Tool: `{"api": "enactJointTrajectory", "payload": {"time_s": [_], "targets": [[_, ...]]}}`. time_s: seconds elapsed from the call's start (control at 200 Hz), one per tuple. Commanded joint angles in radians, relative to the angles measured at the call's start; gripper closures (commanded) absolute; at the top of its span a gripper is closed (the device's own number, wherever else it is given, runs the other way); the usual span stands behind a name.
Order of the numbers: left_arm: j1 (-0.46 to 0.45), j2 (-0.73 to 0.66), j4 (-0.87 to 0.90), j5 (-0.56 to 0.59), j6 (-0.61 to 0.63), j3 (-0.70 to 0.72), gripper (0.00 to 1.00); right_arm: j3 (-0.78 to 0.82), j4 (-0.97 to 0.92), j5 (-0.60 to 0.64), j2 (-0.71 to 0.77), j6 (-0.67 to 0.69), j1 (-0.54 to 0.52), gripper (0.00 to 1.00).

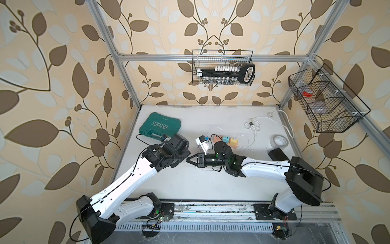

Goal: Charge the bluetooth headset
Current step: Insert the charging cable into the bluetooth headset.

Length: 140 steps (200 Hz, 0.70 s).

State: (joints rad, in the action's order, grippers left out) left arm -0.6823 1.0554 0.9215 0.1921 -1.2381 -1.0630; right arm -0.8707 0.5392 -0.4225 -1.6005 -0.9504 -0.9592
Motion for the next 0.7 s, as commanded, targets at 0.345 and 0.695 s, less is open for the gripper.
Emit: {"api": "enactJointTrajectory", "payload": {"time_s": [0.345, 0.695], "targets": [[-0.017, -0.024, -0.013, -0.004, 0.001, -0.003, 0.63, -0.061, -0.049, 0.050, -0.012, -0.023, -0.003, 0.93], [-0.043, -0.023, -0.026, 0.015, 0.005, -0.001, 0.74, -0.062, -0.114, 0.124, -0.012, -0.105, -0.004, 0.93]]}}
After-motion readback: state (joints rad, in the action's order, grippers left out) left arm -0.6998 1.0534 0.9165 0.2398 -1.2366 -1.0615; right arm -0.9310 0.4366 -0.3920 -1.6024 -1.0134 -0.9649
